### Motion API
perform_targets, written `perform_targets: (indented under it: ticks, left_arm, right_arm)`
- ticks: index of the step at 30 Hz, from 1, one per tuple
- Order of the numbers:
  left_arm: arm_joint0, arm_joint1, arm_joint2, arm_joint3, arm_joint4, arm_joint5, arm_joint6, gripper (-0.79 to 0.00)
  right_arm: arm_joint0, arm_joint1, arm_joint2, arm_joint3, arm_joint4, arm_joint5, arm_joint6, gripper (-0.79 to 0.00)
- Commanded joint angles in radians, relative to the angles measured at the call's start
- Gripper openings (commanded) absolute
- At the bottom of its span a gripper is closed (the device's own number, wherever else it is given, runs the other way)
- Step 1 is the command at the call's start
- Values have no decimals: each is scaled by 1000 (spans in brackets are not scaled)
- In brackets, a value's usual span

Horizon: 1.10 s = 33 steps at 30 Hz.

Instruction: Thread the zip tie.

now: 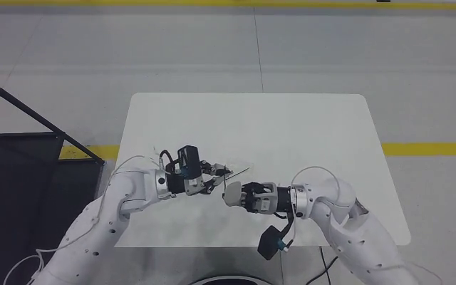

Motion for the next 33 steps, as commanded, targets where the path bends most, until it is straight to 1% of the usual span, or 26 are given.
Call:
perform_targets:
  ticks: [1,3,7,8,10,13,15,17,20,26,27,29,32,33]
  left_arm:
    - [0,-1,0,2,-15,2,-7,-785]
    - [-4,-2,-1,6,-28,2,-13,-785]
    - [-8,-4,-1,10,-48,4,-20,-785]
    - [-10,-4,-2,11,-50,5,-22,-785]
    - [-12,-5,-2,13,-57,5,-25,-785]
    - [-14,-6,-3,16,-65,5,-28,-785]
    - [-15,-7,-3,16,-69,7,-28,-785]
    - [-15,-8,-5,17,-71,9,-28,-785]
    - [-14,-9,-6,17,-74,15,-27,-785]
    - [-12,-11,-11,18,-73,19,-22,-785]
    - [-11,-11,-13,17,-71,23,-21,-785]
    - [-7,-12,-15,13,-65,31,-17,-785]
    - [-1,-12,-18,9,-54,38,-15,-785]
    - [1,-12,-17,8,-54,37,-15,-785]
  right_arm:
    - [-3,2,3,-1,2,3,-4,-739]
    - [-6,5,7,-1,3,5,-8,-714]
    - [-13,8,9,-4,4,10,-12,-699]
    - [-14,9,9,-4,5,10,-11,-677]
    - [-14,10,9,-5,7,10,-12,-597]
    - [-14,12,7,-4,11,15,-14,-548]
    - [-14,12,6,-4,13,20,-14,-502]
    - [-17,13,8,-5,17,39,-16,-434]
    - [-28,15,12,-3,23,61,-22,-443]
    - [-50,19,28,9,58,105,-30,-416]
    - [-52,19,32,10,66,113,-28,-403]
    - [-60,19,40,9,82,137,-22,-317]
    - [-82,20,60,-8,81,216,10,-314]
    - [-94,20,62,-22,70,243,18,-354]
